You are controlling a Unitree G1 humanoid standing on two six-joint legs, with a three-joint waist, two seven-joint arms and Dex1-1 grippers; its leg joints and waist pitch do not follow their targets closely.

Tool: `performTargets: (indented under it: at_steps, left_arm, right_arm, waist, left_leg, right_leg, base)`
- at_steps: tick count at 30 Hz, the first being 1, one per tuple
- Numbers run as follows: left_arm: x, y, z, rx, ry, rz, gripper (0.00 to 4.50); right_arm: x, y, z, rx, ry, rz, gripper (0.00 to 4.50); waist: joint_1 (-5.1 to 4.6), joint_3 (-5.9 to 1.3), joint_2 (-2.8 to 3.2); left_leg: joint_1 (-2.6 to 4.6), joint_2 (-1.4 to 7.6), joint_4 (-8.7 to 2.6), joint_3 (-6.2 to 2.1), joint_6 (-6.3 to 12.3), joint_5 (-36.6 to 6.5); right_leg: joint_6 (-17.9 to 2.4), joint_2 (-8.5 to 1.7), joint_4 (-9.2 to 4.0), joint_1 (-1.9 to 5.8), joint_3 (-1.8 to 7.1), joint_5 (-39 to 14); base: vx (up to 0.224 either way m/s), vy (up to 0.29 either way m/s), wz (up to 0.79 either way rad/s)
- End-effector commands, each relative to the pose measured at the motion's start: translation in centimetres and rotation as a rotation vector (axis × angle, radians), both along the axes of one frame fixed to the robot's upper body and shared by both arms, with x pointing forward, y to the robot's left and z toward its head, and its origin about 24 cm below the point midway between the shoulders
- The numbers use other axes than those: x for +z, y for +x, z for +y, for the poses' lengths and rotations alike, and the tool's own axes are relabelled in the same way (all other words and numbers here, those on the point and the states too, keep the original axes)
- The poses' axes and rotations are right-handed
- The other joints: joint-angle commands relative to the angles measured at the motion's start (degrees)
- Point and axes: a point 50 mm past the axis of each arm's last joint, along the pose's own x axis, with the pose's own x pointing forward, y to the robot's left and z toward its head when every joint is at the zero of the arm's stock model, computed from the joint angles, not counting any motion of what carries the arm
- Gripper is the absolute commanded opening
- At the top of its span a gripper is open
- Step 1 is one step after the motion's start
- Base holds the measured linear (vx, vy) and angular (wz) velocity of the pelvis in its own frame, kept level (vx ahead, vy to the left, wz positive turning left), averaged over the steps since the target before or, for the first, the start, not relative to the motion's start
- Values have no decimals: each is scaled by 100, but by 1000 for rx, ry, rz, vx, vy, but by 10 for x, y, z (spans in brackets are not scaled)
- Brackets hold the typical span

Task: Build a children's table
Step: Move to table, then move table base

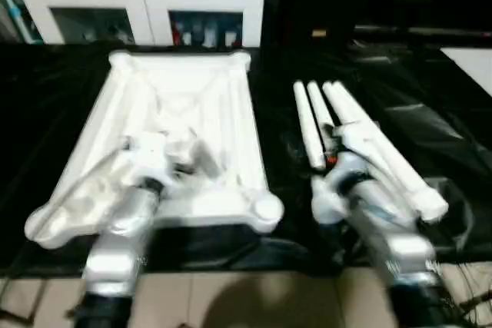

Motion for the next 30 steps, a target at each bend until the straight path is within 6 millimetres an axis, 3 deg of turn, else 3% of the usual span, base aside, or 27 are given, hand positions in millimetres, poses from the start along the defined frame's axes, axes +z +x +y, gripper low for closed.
performTargets:
  at_steps: [1, 2, 3, 4, 5, 6, 7, 10, 13, 15, 19, 21, 24, 25, 30]
  left_arm:
    - [8, -6, 2, -131, 48, -46, 446]
    - [7, -9, 1, -247, 101, -25, 446]
    - [5, -12, 1, -313, 135, -4, 446]
    - [3, -13, 1, -350, 155, 10, 446]
    - [1, -14, 2, -387, 184, 24, 446]
    - [-1, -15, 2, -427, 207, 44, 446]
    - [-3, -16, 2, -479, 229, 69, 446]
    - [-7, -17, 4, -609, 304, 110, 412]
    - [-10, -11, 6, -654, 377, 100, 406]
    - [-14, -9, 10, -724, 427, 116, 375]
    - [-14, -4, 13, -759, 455, 138, 369]
    - [-15, 0, 16, -788, 475, 155, 329]
    - [-16, 4, 19, -813, 481, 191, 328]
    - [-16, 4, 19, -813, 481, 191, 310]
    - [-14, 20, 32, -818, 566, 236, 279]
  right_arm:
    - [9, -7, 9, 156, -3, -30, 450]
    - [12, -11, 9, 252, -52, -37, 450]
    - [12, -13, 7, 298, -74, -30, 450]
    - [13, -14, 6, 321, -86, -23, 450]
    - [13, -15, 5, 359, -99, -9, 450]
    - [13, -16, 3, 399, -120, 3, 450]
    - [13, -17, 2, 438, -152, 12, 450]
    - [10, -18, -6, 513, -230, 47, 450]
    - [6, -17, -9, 546, -269, 70, 450]
    - [4, -19, -11, 588, -307, 93, 450]
    - [4, -18, -11, 614, -322, 102, 450]
    - [4, -18, -10, 638, -333, 107, 450]
    - [4, -18, -10, 652, -342, 111, 450]
    - [4, -18, -10, 652, -342, 111, 450]
    - [2, -18, -6, 728, -374, 141, 450]
  waist:
    - [86, -390, -17]
    - [89, -339, 13]
    - [63, -286, 50]
    - [63, -286, 50]
    - [45, -225, 94]
    - [32, -209, 94]
    - [42, -187, 116]
    - [62, -166, 75]
    - [65, -188, 71]
    - [71, -202, 64]
    - [98, -249, 85]
    - [112, -275, 66]
    - [128, -287, 80]
    - [130, -292, 78]
    - [151, -297, 103]
  left_leg:
    - [13, 142, -302, 17, 138, 837]
    - [107, 234, -387, 3, 49, 203]
    - [156, 345, -479, -12, -40, -331]
    - [156, 345, -479, -12, -40, -331]
    - [238, 469, -583, 11, -145, -969]
    - [229, 486, -608, 30, -179, -1103]
    - [265, 504, -639, 63, -247, -1451]
    - [283, 490, -667, 136, -309, -1725]
    - [270, 484, -660, 161, -330, -1649]
    - [239, 487, -661, 162, -309, -1504]
    - [228, 485, -612, 198, -197, -1091]
    - [210, 470, -586, 213, -110, -788]
    - [214, 471, -572, 226, -38, -610]
    - [218, 473, -569, 231, -4, -551]
    - [231, 469, -563, 241, 44, -592]
  right_leg:
    - [-130, -357, -346, 496, 208, 4874]
    - [-142, -351, -477, 459, 179, 3602]
    - [-366, -352, -551, 430, 195, 2295]
    - [-366, -352, -551, 430, 195, 2295]
    - [-867, -365, -651, 353, 210, 706]
    - [-991, -381, -677, 360, 216, 331]
    - [-1132, -401, -741, 322, 227, -377]
    - [-1086, -434, -843, 272, 273, -1219]
    - [-1007, -469, -865, 243, 306, -1375]
    - [-1019, -467, -849, 253, 305, -1151]
    - [-1201, -473, -785, 256, 306, -435]
    - [-1280, -461, -746, 285, 299, 1]
    - [-1392, -458, -711, 293, 289, 385]
    - [-1445, -456, -699, 295, 286, 520]
    - [-1514, -440, -693, 299, 274, 654]
  base:
    - [-8, -53, -2]
    - [-8, -53, -2]
    - [0, 0, 0]
    - [0, 0, 0]
    - [0, 0, 0]
    - [-65, 45, 2]
    - [-66, 52, -1]
    - [-61, 46, -1]
    - [-19, 13, 0]
    - [0, 0, 0]
    - [0, 0, 0]
    - [0, 0, 0]
    - [0, 0, 0]
    - [0, 0, 0]
    - [0, 0, 0]
